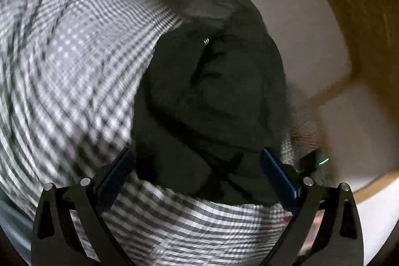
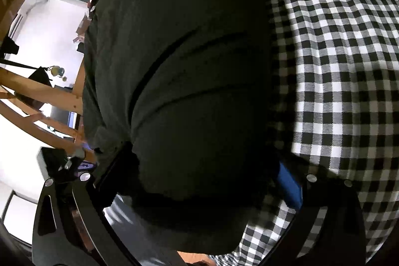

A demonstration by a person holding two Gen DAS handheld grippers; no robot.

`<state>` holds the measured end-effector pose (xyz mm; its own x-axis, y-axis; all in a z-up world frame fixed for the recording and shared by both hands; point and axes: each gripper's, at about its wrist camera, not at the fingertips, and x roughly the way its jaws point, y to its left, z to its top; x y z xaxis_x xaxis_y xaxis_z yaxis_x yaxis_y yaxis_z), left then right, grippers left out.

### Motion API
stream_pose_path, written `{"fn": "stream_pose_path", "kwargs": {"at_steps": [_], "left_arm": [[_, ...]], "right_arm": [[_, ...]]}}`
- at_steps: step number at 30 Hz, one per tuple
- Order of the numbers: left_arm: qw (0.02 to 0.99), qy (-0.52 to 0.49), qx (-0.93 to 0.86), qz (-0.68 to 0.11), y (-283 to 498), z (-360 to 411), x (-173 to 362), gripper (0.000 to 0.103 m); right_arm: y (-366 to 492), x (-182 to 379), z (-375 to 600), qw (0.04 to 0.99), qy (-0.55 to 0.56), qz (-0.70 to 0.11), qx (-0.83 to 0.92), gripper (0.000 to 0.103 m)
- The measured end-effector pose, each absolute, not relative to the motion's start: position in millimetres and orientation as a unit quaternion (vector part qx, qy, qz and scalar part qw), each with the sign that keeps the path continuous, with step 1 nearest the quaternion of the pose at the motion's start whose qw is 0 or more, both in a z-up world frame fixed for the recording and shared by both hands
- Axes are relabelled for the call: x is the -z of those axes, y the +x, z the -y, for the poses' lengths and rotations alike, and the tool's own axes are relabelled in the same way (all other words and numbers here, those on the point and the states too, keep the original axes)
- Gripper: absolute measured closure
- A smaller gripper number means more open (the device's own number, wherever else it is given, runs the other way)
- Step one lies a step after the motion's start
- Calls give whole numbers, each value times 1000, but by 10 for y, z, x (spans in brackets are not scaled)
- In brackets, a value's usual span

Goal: Fold large clothes

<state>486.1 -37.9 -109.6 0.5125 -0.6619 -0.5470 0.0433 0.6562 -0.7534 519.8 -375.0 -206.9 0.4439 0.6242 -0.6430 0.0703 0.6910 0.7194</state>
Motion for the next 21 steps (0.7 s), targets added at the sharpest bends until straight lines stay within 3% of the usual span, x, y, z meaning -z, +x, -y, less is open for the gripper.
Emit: {"fn": "stream_pose_path", "kwargs": {"at_steps": [3,10,21], "left_arm": [[740,-447,234,-444,4861,308,1404,4],[676,-535,249,-441,4902,419,1665,4],[668,-572,228,-418,4931,715,1592,5]], "right_arm": [[5253,2035,3710,775,351,-494,-178,3],[5298,2040,3807,775,352,-494,-178,3],[5366,2062,3761,765,368,-492,-193,3]]}}
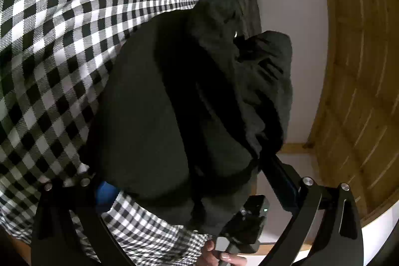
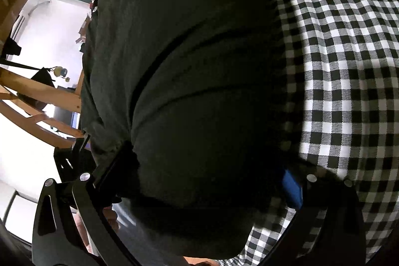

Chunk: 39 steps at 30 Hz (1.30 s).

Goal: Fold large clothes

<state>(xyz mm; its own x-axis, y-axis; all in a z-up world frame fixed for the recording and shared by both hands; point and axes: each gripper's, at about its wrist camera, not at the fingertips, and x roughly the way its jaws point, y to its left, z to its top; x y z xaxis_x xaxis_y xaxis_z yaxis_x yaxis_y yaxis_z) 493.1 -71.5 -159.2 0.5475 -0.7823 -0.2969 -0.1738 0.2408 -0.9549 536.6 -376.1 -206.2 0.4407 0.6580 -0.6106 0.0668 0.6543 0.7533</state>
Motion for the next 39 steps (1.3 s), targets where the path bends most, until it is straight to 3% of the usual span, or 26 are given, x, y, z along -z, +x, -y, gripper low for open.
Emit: {"fn": "stream_pose_path", "kwargs": {"at_steps": [5,6,7,9,12,17,21,22,23,25,28,34,39], "left_arm": [[634,-583,249,-443,5156,704,1694,6],[634,-584,250,-441,5173,695,1694,15],[641,-579,251,-436,5170,708,1684,33],[649,-571,259,-431,5174,726,1669,45],[639,-572,269,-439,5215,687,1681,53],[638,-545,283,-465,5289,717,1665,55],[646,-532,284,-467,5338,752,1593,55],[651,-528,283,-467,5357,751,1569,55],[659,-520,280,-465,5362,746,1504,55],[672,-497,290,-466,5335,758,1325,55],[670,-472,315,-479,5168,828,1190,55],[667,-470,293,-498,5009,907,1509,48],[699,-436,307,-476,5044,989,1117,52]], "right_arm": [[5394,2116,3768,754,391,-484,-213,2],[5388,2128,3774,749,403,-477,-221,2],[5380,2135,3796,746,414,-469,-227,2],[5371,2184,3906,731,449,-451,-247,2],[5383,2317,4159,678,532,-420,-285,2],[5569,2446,4226,644,560,-434,-288,2],[5796,2315,3950,689,491,-467,-259,3],[5769,2223,3852,705,456,-470,-272,8],[5705,2179,3864,708,450,-467,-280,25],[5545,2118,3931,703,461,-453,-297,33],[5146,2076,4002,708,466,-439,-298,35],[4843,2544,4075,680,516,-428,-295,35],[4684,2214,4094,715,499,-392,-295,40]]}}
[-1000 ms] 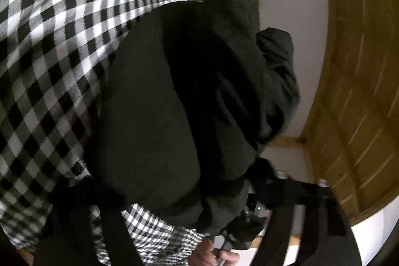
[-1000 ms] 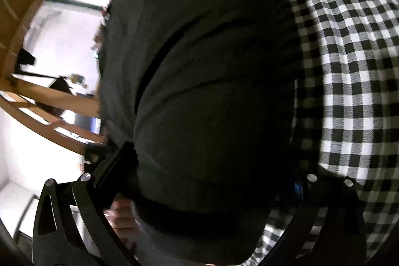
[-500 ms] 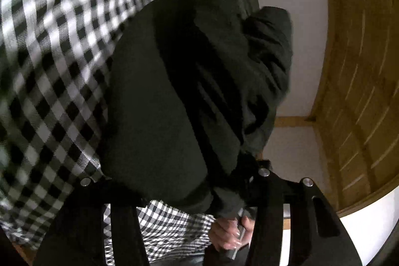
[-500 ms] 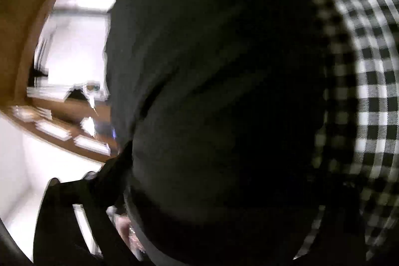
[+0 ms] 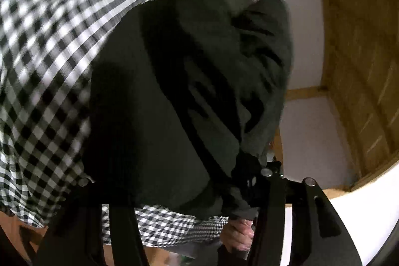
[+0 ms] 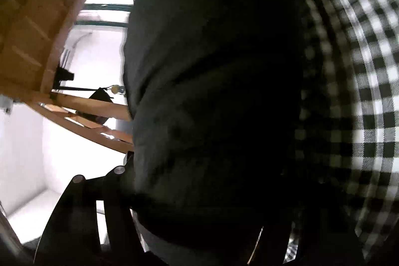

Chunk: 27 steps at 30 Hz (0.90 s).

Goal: Fold large clothes

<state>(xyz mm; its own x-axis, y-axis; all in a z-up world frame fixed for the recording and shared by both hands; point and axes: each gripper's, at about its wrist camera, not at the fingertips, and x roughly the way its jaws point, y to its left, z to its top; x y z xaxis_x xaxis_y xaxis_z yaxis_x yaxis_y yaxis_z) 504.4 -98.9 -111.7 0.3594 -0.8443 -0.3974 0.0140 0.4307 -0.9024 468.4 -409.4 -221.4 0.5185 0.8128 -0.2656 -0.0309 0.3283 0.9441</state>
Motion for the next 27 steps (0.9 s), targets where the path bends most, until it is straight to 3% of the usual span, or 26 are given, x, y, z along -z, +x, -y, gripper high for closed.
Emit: {"fn": "stream_pose_path", "kwargs": {"at_steps": [10,20,27], "left_arm": [[724,-391,344,-452,4927,1387,755,52],[734,-392,392,-392,5156,2179,115,52],[722,-374,462,-353,5377,3335,-484,52]], "right_arm": [[4426,1997,4366,732,495,-362,-297,41],[4562,1107,5166,781,450,-308,-304,42],[4470,232,6245,828,412,-268,-271,42]]}}
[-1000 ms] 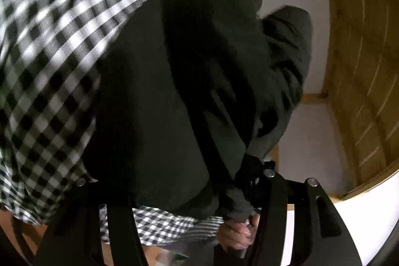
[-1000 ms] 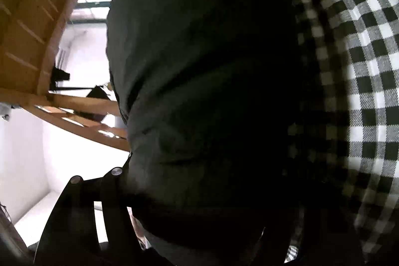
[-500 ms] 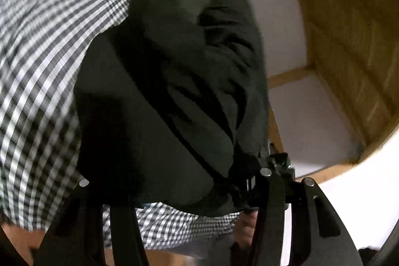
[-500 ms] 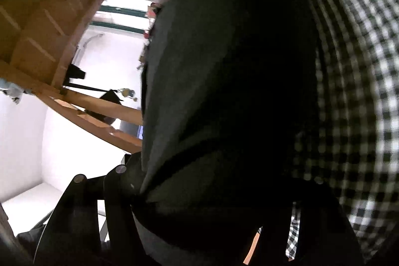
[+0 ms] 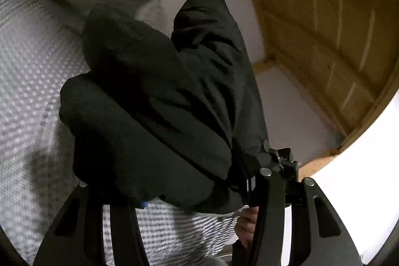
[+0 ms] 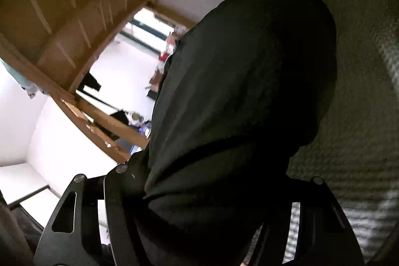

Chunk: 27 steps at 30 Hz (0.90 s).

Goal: Fold large clothes

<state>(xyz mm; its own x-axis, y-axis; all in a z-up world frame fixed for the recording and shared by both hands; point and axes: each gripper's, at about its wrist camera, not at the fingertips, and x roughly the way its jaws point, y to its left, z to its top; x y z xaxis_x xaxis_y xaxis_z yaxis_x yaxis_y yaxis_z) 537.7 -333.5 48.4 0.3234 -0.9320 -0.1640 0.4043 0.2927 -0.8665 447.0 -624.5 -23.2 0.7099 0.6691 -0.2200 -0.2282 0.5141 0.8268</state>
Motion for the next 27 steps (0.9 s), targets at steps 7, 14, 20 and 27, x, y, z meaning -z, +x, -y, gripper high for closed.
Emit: {"fn": "stream_pose_path", "kwargs": {"at_steps": [7,14,20,27], "left_arm": [[669,-357,538,-368,5457,4878,-758,52],[620,-368,554,-416,4913,6138,-141,52],[630,-325,541,-453,4384,6559,418,52],[628,-312,482,-526,4416,6629,884,43]], "right_arm": [[4035,-403,7598,867,380,-256,-194,42],[3550,-184,8788,867,364,-311,-137,42],[3378,520,9312,839,390,-364,-105,40],[3331,1028,9408,829,391,-394,-69,34]]}}
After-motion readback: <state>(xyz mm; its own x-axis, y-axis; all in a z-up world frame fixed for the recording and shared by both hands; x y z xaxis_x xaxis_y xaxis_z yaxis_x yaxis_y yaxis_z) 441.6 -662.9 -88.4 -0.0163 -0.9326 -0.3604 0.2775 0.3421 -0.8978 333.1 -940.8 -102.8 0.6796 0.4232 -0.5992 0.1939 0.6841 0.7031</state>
